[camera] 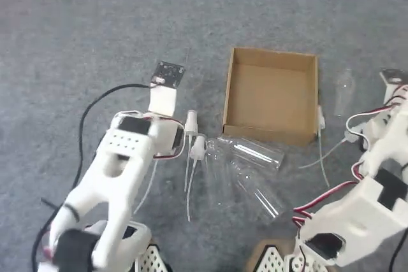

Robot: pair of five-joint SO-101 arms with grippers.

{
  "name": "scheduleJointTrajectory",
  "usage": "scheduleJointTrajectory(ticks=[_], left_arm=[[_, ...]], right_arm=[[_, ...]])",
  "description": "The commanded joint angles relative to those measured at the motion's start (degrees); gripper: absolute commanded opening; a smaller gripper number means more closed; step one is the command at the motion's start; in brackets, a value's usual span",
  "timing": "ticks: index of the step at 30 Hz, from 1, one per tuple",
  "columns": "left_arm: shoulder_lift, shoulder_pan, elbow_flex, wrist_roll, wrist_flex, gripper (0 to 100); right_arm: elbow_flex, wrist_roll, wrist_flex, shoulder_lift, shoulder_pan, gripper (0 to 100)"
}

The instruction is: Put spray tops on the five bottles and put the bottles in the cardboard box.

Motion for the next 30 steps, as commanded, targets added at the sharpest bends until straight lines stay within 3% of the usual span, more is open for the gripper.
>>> scheduleJointTrajectory(ticks=[1,7,20,25,30], left_arm=[[-8.44,-2.46,0.75,-0.97,0.62,1],[-8.88,-3.52,1.01,-2.64,0.62,1],[-9.32,-3.60,1.10,-2.73,0.70,1],[-9.41,-3.60,1.10,-2.64,0.70,1],[-9.41,-3.60,0.57,-2.64,0.70,1]], right_arm=[[1.58,-5.01,-8.22,-4.09,-1.36,30.3],[3.69,-7.03,-12.26,-4.09,-2.42,29.2],[2.11,-5.80,-15.69,1.63,-2.51,5.8],[-3.16,3.08,-7.08,1.54,-2.51,0.8],[-11.34,4.13,-0.22,1.54,-1.19,0.6]])
